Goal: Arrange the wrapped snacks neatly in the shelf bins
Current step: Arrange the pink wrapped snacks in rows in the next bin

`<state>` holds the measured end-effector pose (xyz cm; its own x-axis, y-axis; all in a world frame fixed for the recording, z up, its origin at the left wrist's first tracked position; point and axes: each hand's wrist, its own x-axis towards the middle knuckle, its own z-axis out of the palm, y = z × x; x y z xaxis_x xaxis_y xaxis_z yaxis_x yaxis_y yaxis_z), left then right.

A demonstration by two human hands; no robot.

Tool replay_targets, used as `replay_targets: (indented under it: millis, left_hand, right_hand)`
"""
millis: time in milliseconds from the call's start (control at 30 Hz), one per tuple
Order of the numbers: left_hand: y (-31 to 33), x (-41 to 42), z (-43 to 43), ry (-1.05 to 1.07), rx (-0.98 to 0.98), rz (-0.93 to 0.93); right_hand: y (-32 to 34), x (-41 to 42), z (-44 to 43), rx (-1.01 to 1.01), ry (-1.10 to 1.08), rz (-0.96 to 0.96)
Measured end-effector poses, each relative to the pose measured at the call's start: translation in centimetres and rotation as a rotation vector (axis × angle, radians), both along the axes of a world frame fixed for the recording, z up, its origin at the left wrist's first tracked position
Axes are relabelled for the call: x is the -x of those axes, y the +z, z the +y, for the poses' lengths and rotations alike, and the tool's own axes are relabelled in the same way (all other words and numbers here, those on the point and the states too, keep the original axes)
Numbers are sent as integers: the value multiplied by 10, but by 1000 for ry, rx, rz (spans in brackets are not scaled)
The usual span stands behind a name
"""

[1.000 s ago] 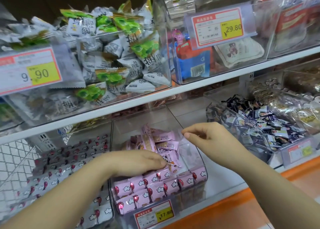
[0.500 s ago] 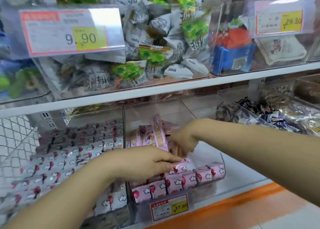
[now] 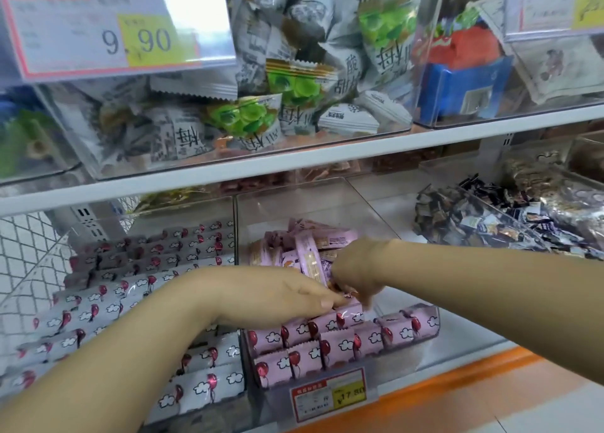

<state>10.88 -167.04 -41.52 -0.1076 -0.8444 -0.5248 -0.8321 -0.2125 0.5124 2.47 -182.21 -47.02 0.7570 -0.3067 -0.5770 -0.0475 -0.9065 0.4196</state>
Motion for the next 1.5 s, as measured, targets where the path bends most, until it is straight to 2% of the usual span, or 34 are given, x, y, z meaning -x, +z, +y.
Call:
replay_targets:
  millis: [133,267,367,467,733,1000,1200,1267,1400,1500]
  left_hand:
    - [-4,-3,-1,-21,-13,0]
    - [-6,-1,-1,-9,26,-3]
    - [-6,2,0,15,40,-11]
    - [-6,5,0,36,63,-29]
    - [-9,14,1,132,94,-64]
    - [-11,26,-1,168,90,23]
    - [-14,27,-1,145,74,58]
    - [-15,26,-1,123,73,57]
    - [-18,22,-1,101,72,69]
    - [-19,22,-1,85,74,62]
  right_hand:
    - [19,11,-3,-176,-118,-154]
    - [62,29,1,-267,-108,-435]
    - [85,58,3,-385,-185,-629]
    - [87,88,14,-475,-226,-738]
    - [56,98,44,-562,-364,-760]
    - [44,84,37,-507,-358,-545]
    - [59,81,25,-626,-456,-456]
    - [66,76,22,-724,-512,-427]
    - [66,52,3,-897,-561,-571]
    - [49,24,-6,-917,-583,-451]
